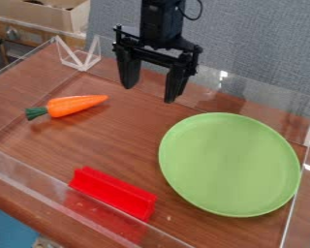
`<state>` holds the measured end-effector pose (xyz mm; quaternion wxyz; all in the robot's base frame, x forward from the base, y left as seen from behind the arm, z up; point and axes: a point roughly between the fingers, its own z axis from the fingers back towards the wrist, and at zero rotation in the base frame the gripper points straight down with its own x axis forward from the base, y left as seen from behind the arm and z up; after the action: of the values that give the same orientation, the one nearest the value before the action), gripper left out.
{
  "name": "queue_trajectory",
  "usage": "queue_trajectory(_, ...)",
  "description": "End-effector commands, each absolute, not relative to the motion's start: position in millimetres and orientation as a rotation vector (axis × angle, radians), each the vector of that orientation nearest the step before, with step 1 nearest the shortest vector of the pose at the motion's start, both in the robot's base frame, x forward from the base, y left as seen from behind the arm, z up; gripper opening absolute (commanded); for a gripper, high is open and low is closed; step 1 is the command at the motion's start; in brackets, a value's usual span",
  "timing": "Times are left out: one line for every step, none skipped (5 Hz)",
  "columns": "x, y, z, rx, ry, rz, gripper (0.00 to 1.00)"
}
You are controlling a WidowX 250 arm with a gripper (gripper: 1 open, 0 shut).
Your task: Put the carrot on the right side
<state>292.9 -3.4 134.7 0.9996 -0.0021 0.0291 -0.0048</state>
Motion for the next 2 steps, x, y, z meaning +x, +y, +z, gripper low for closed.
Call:
queue_trajectory(291.4,0.1,122.7,-0.005,0.088,-0.015,1.00)
queue_trajectory(289.8,35.7,110.1,-0.009,0.088,-0.051,1.00)
